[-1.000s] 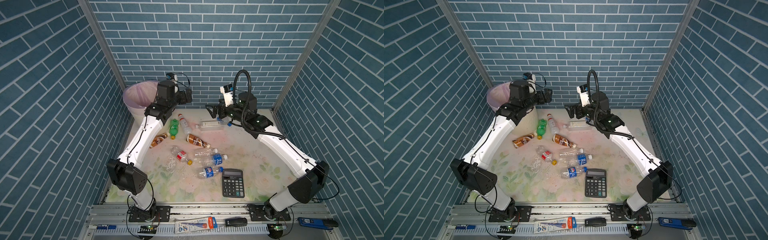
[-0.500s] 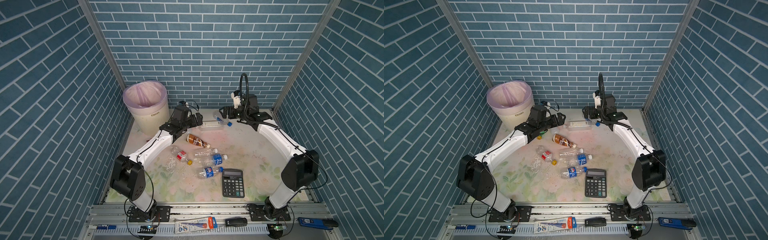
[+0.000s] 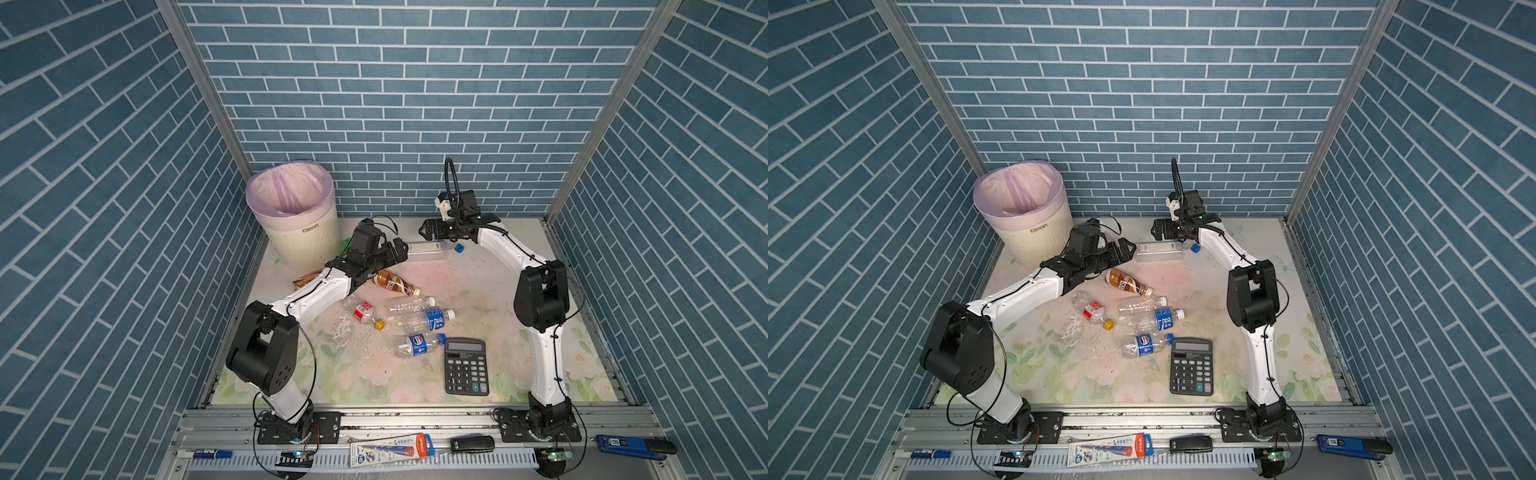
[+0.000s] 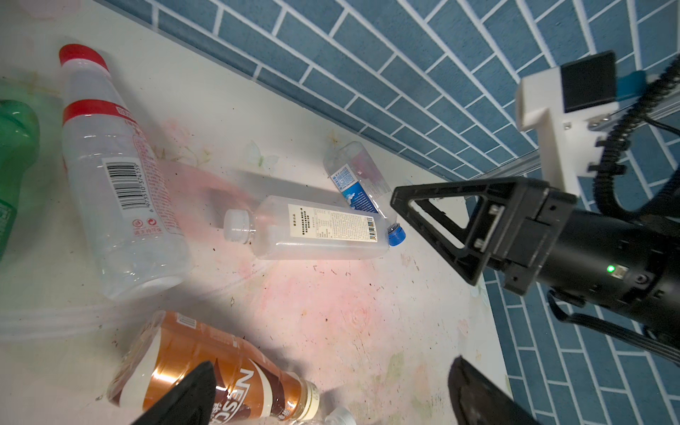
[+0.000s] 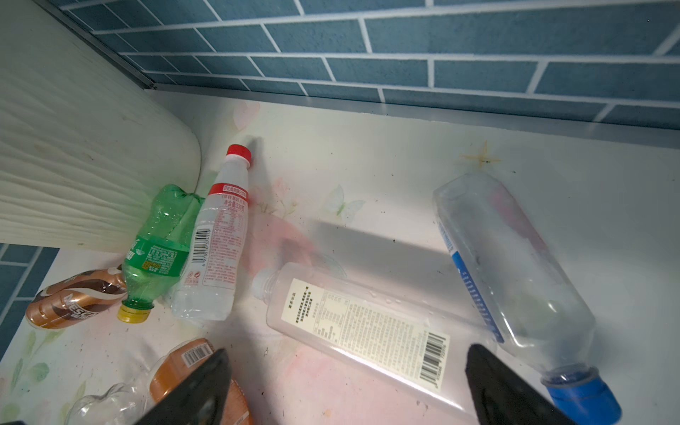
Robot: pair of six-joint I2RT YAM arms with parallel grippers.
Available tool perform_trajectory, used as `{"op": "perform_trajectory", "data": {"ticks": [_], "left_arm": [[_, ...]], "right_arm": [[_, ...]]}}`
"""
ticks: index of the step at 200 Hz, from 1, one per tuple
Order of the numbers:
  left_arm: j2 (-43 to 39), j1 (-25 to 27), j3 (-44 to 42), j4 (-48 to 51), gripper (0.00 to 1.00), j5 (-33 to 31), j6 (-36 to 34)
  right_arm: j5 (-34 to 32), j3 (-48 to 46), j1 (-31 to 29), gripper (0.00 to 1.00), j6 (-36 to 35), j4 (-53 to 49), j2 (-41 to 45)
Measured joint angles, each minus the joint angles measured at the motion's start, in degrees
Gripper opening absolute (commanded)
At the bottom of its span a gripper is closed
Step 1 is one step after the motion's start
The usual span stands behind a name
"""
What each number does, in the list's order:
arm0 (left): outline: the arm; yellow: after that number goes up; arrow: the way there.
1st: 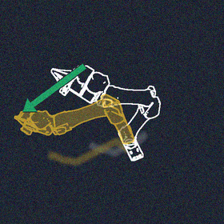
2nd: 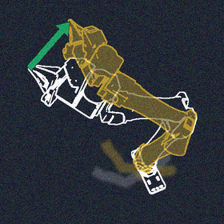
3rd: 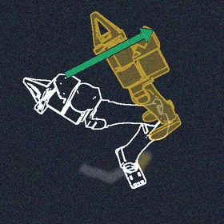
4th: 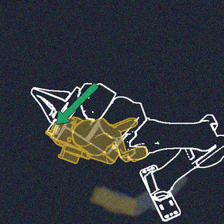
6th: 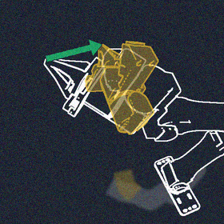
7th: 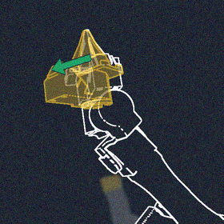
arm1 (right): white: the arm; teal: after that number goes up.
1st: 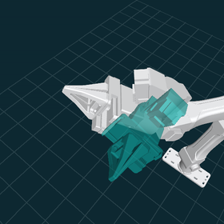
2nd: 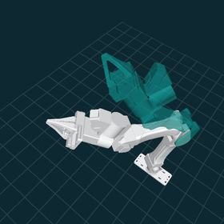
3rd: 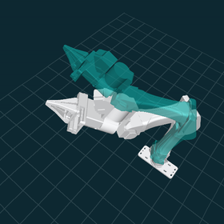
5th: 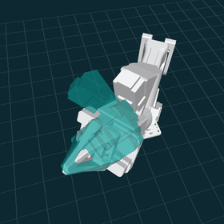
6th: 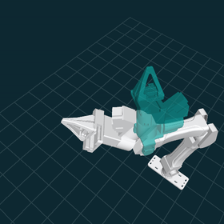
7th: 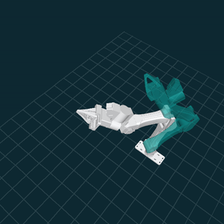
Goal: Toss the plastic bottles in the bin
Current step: 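Bring left gripper back toward the pile while right gripper reaches the white-label bottle, then lower the right gripper and close it on the clear white-label bottle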
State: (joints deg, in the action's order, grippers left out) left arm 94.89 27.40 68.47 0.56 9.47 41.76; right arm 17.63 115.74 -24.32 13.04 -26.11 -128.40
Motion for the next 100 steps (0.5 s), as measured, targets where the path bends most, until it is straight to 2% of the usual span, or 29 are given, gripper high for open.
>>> {"op": "perform_trajectory", "data": {"ticks": [52,100], "left_arm": [[1.1,0.0,-0.4,-0.7,0.99,0.9,-0.1],[1.1,0.0,-0.5,-1.3,0.99,1.0,-0.2]], "right_arm": [[1.0,5.4,-1.3,0.99,-0.5,-3.4,-7.4],[1.1,8.3,-1.9,0.99,-1.4,-5.2,-9.4]]}}
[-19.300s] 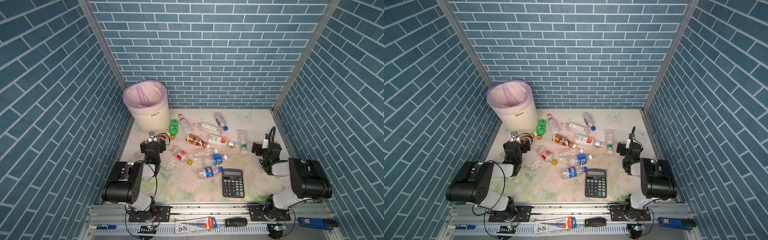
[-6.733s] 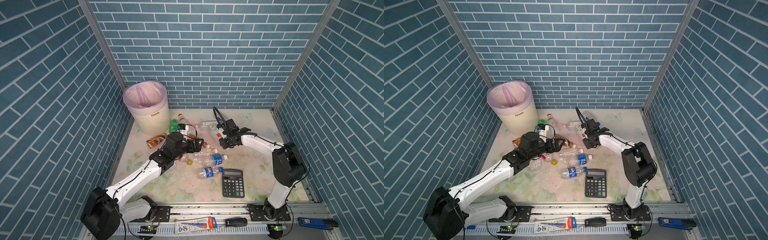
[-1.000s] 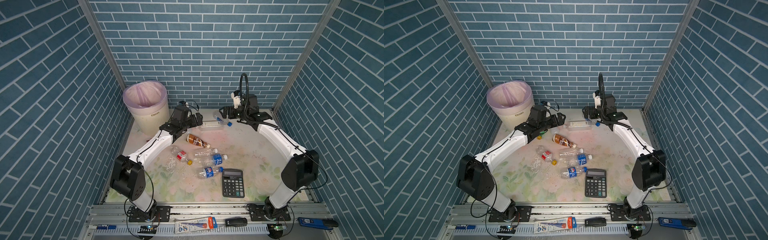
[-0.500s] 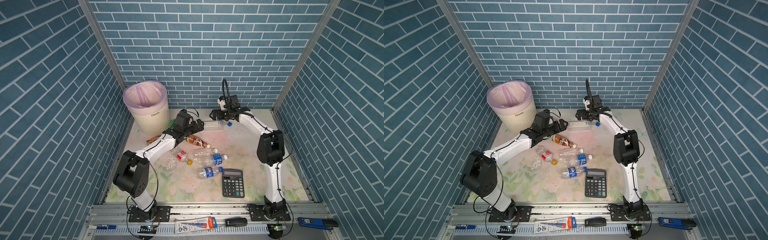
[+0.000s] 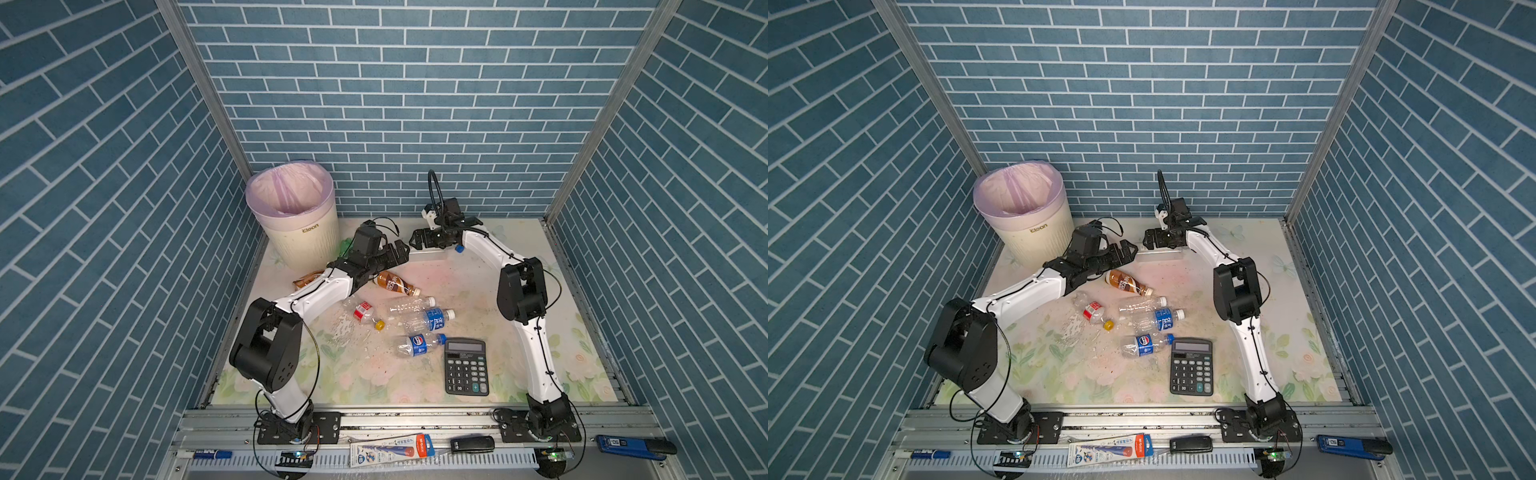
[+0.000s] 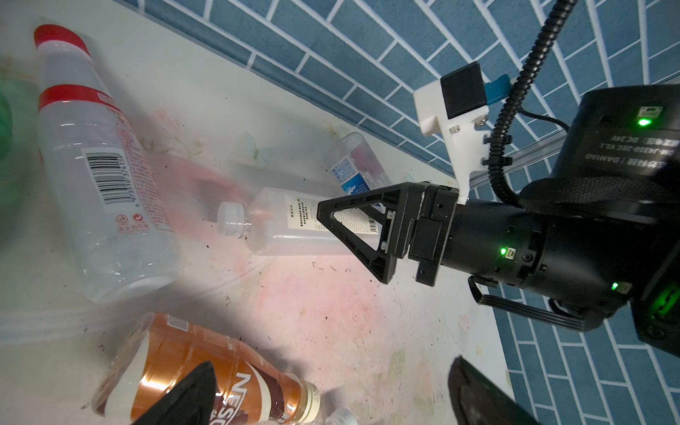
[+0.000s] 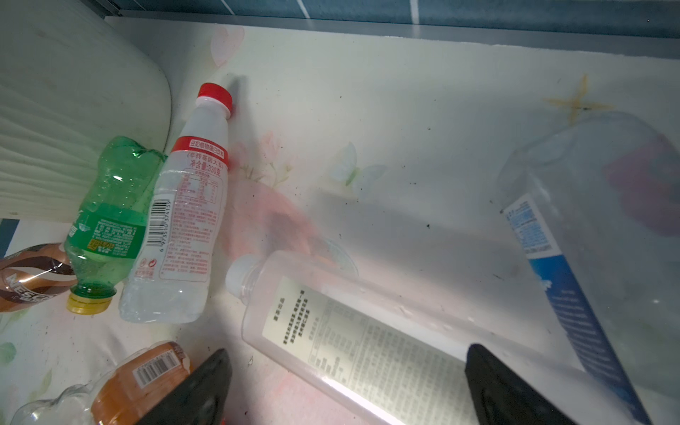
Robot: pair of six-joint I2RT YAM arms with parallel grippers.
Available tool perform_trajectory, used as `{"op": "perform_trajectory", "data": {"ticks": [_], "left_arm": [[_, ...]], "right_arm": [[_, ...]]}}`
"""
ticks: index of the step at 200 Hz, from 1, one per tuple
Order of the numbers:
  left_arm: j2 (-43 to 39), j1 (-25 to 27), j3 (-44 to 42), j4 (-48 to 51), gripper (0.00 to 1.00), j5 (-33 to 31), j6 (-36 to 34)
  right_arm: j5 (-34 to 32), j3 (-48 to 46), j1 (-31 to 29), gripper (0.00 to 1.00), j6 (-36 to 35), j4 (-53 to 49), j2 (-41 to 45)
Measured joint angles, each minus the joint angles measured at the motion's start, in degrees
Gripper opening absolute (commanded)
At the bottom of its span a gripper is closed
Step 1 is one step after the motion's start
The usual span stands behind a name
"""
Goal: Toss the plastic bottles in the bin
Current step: 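Lower the right gripper and close it on the clear white-label bottle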
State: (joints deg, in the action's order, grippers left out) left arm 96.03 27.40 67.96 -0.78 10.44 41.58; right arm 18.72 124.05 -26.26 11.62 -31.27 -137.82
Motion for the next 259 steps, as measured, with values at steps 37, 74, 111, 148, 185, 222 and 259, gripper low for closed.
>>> {"op": "perform_trajectory", "data": {"ticks": [37,74,111,148,185,222,259], "left_arm": [[0.0,0.0,0.0,0.0,0.99,0.0,0.0],[0.0,0.0,0.0,0.0,0.99,0.0,0.0],[0.0,0.0,0.0,0.1,0.99,-0.4,-0.5],[0.0,0.0,0.0,0.2,0.99,-0.8,-1.0],[0.0,0.0,0.0,0.5,0.99,-0.8,-1.1],[0.0,0.0,0.0,0.5,0.99,-0.8,-1.1],[0.0,0.0,0.0,0.5,0.99,-0.7,-1.1]], "right_arm": [[0.0,0.3,-0.2,0.99,-0.1,-0.7,0.0],[-0.4,0.3,-0.4,0.99,-0.1,-0.9,0.0],[-0.5,1.7,-0.4,0.99,-0.2,-1.3,-0.8],[-0.7,4.0,-0.4,0.99,-1.0,-2.1,-2.6],[-0.9,4.1,-0.4,0.99,-1.4,-2.4,-2.9],[-0.9,4.0,-0.4,0.98,-1.4,-2.3,-2.9],[-0.8,2.4,-0.3,0.98,-1.4,-1.0,-2.3]]}}
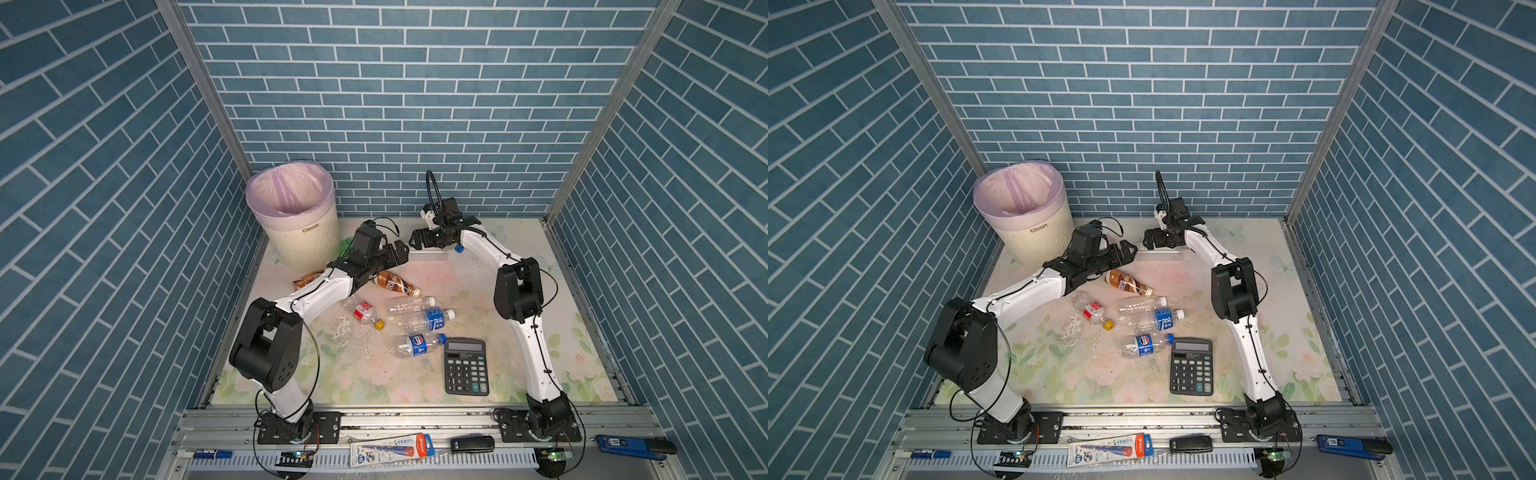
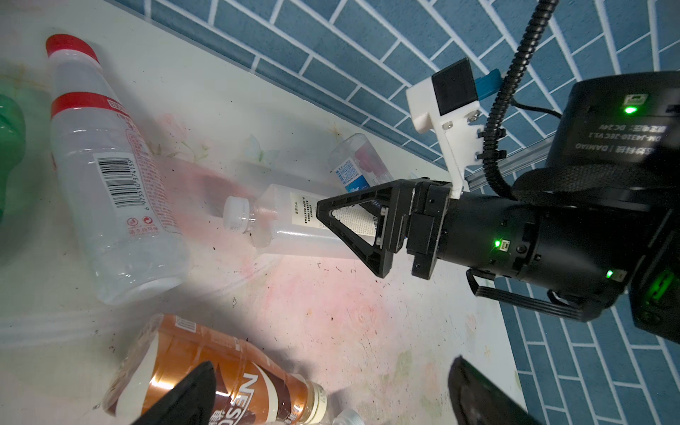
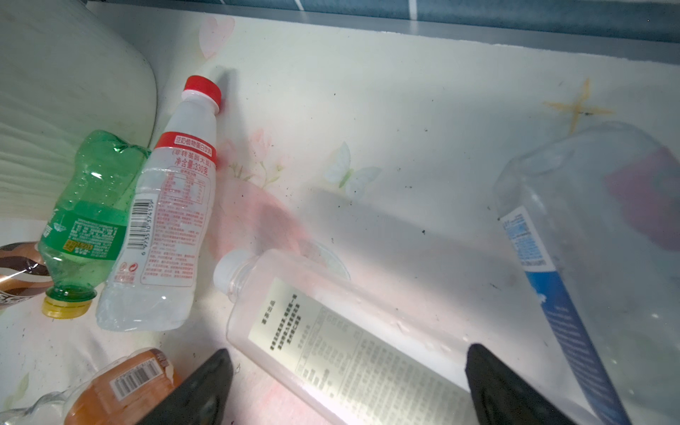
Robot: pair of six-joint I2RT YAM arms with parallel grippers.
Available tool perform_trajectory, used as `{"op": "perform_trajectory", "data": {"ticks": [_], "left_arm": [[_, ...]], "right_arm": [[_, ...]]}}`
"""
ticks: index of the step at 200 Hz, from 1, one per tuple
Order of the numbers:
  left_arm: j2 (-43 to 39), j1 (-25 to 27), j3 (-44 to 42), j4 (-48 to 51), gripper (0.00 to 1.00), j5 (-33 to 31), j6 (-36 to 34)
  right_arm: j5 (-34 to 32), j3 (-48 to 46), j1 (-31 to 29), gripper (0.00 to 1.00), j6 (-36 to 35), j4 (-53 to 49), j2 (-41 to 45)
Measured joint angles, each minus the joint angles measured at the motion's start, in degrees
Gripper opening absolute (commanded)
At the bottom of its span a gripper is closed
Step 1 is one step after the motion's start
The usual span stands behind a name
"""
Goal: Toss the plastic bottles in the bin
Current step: 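Lower the right gripper and close it on the clear white-label bottle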
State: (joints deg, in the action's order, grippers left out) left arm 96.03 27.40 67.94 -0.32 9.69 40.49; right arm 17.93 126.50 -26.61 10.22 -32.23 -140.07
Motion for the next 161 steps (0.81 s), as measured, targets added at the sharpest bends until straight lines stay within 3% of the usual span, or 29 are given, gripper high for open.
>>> {"op": "perform_trajectory", "data": {"ticks": [161], "left_arm": [[0.0,0.1,0.0,0.0,0.99,0.3,0.3]], "right_arm": [[0.7,-11.4,-2.1,0.98,3.0,2.4,8.7]]}}
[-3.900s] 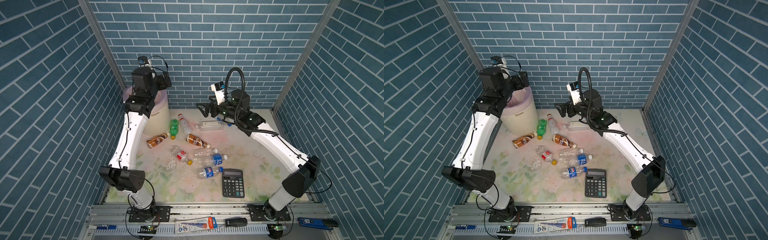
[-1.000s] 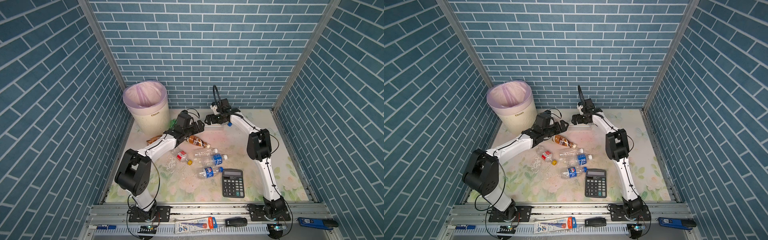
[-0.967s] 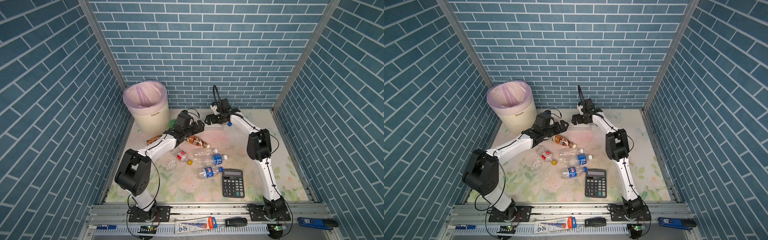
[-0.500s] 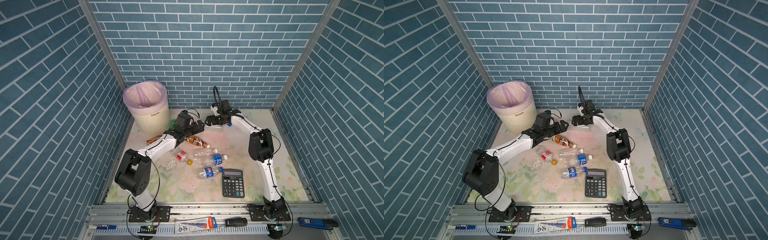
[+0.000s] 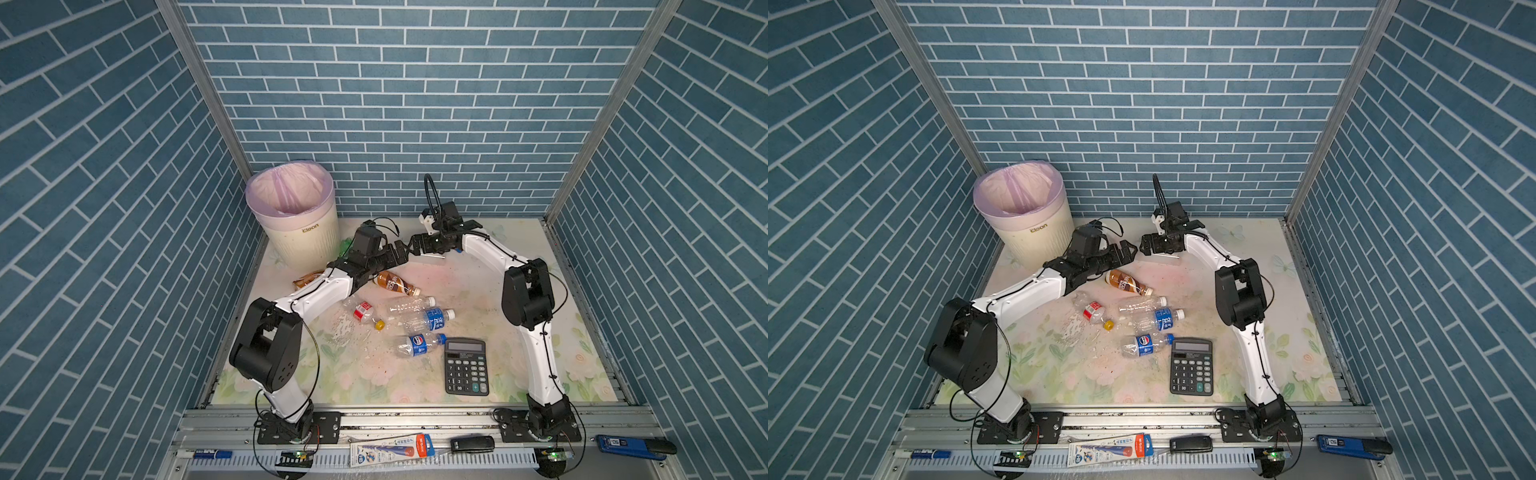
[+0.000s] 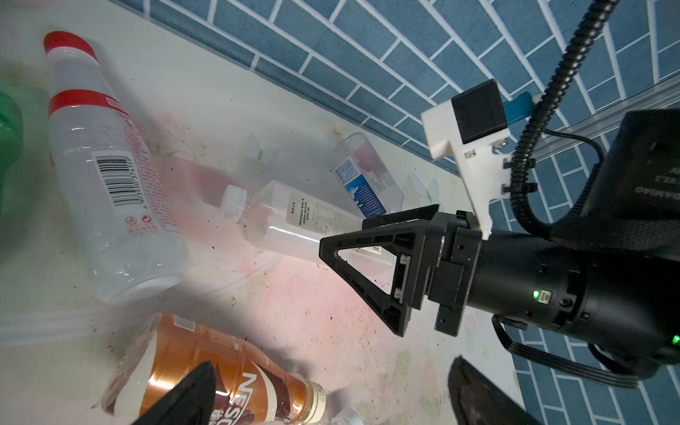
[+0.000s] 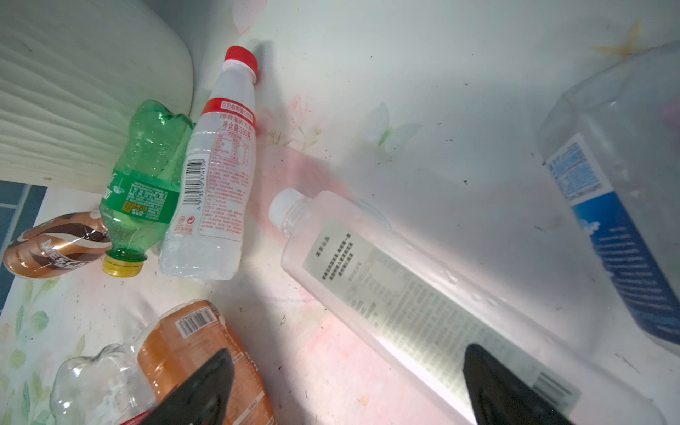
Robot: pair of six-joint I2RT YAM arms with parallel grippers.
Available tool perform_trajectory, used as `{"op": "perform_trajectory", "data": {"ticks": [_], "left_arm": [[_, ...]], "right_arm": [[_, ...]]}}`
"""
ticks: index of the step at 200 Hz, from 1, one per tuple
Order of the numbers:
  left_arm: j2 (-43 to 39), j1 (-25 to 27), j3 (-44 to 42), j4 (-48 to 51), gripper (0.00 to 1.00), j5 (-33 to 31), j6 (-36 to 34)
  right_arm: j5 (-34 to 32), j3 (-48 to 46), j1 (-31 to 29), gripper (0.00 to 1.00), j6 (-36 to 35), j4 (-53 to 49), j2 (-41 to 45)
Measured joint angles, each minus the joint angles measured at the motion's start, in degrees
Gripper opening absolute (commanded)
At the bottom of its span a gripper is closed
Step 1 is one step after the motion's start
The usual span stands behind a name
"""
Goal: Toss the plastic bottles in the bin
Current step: 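Lower the right gripper and close it on the clear white-label bottle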
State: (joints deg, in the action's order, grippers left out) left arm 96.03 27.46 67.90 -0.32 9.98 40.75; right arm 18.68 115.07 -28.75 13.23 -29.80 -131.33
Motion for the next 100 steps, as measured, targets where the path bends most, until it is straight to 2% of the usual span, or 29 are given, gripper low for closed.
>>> {"op": "perform_trajectory", "data": {"ticks": [38,81,100], "left_arm": [[0.0,0.3,-0.1,0.0,0.99,0.2,0.0],[0.0,0.3,-0.3,0.0,0.99,0.4,0.3],[0.0,0.3,-0.3,0.0,0.99,0.4,0.4]], "right_arm": [[-1.2,1.4,-0.1,0.98,-0.2,-2.2,0.4],[-3.3,13.5,1.1,0.98,-0.8,-7.4,-5.5],[-3.9,15.6,1.5,0.98,-1.3,-8.9,-7.6]]}}
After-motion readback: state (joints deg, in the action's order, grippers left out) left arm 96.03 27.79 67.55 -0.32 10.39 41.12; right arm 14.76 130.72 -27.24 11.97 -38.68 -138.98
